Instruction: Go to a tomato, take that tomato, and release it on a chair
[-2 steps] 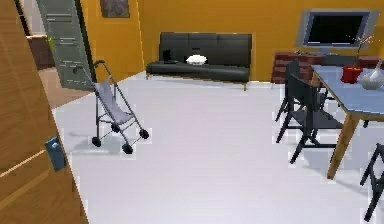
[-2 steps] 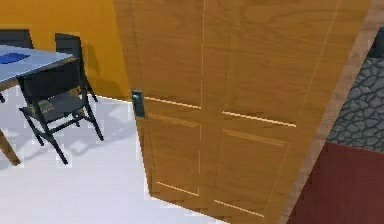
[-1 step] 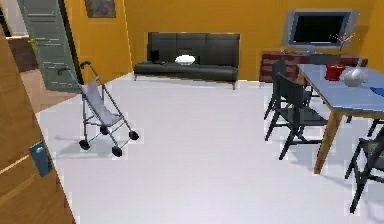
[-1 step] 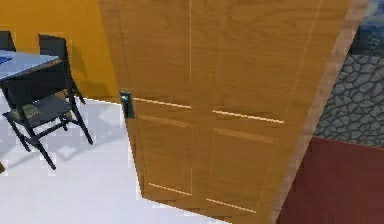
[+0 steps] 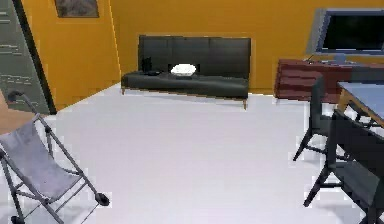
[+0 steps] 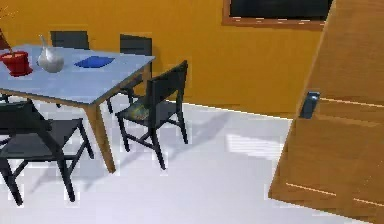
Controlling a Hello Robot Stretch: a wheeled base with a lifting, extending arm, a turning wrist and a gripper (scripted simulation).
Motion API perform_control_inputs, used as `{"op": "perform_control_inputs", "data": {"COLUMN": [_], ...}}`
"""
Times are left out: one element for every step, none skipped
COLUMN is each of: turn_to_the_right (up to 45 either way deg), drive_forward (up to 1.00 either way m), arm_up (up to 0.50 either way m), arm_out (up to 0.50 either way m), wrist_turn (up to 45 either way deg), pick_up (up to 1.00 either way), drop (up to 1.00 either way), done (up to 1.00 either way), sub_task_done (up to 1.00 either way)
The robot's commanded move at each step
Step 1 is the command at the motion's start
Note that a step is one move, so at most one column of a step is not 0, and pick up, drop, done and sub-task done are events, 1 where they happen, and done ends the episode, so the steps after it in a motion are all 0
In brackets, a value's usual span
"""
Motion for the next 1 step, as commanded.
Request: {"op": "perform_control_inputs", "data": {"turn_to_the_right": [39.0], "drive_forward": [0.00], "arm_up": [0.00], "arm_out": [0.00], "wrist_turn": [0.0], "pick_up": [0.00], "drop": [0.00], "done": [0.00], "sub_task_done": [0.00]}}
